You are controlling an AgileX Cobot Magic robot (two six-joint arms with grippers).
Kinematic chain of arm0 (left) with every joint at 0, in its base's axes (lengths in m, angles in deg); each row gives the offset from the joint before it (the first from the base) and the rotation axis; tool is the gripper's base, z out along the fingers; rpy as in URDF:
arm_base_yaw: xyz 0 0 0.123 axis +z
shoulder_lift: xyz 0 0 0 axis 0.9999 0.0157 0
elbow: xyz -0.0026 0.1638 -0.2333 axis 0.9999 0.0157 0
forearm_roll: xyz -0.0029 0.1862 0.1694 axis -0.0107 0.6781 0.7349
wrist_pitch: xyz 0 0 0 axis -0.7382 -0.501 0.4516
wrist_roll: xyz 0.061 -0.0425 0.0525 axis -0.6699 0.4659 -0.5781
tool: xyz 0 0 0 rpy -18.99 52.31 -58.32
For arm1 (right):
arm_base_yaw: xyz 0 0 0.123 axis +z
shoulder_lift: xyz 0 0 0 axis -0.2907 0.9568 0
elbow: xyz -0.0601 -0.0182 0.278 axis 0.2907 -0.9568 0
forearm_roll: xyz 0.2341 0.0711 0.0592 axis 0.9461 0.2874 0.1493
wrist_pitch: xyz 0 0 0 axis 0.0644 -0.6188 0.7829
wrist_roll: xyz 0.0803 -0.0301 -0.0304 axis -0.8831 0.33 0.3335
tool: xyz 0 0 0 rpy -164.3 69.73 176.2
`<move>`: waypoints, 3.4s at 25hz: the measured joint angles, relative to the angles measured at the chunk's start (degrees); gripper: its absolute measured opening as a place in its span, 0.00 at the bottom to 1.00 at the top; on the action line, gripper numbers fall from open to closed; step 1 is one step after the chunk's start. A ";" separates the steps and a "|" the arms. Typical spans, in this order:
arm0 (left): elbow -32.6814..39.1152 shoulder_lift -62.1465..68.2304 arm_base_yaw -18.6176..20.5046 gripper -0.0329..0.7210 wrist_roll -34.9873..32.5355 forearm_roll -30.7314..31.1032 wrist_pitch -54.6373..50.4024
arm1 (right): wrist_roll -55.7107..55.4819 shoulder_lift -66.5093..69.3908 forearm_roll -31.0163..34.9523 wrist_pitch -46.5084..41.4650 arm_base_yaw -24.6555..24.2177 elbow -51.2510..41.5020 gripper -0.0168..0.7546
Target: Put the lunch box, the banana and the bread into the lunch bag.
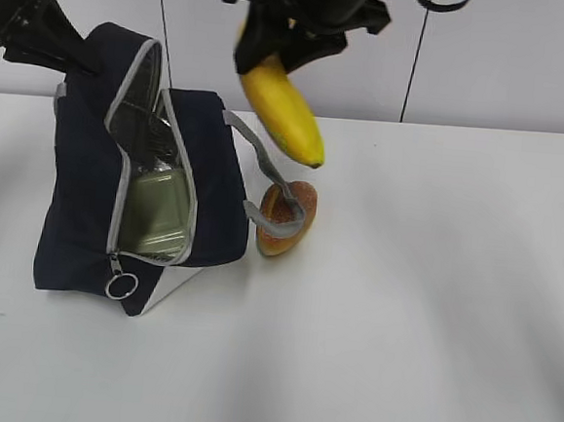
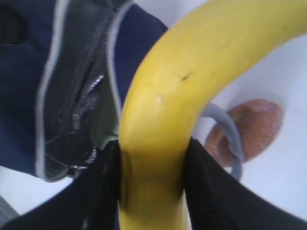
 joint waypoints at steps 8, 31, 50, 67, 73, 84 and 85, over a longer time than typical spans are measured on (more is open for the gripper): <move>0.00 0.00 0.00 0.02 0.00 -0.10 -0.06 | 5.94 6.09 7.25 7.23 6.45 0.13 0.42; 0.00 0.00 0.24 0.02 0.00 -0.19 -0.34 | 16.98 14.99 13.47 3.01 7.20 11.78 0.80; 0.00 0.00 0.24 0.02 0.00 1.46 -0.34 | 2.52 2.93 -1.77 -7.64 -10.40 3.40 0.78; 0.00 0.00 0.24 0.02 0.00 1.70 -0.34 | -6.71 8.70 10.67 19.27 -10.53 -18.49 0.78; 0.00 0.00 0.24 0.02 0.00 1.70 -0.34 | -6.71 13.72 13.24 22.37 -10.53 -18.63 0.78; 0.00 0.00 0.24 0.02 0.00 1.78 -0.34 | -1.62 17.30 26.21 27.68 -10.04 -18.61 0.75; 0.00 0.00 0.24 0.02 0.00 1.78 -0.34 | -1.35 17.30 26.35 27.90 -10.04 -18.61 0.72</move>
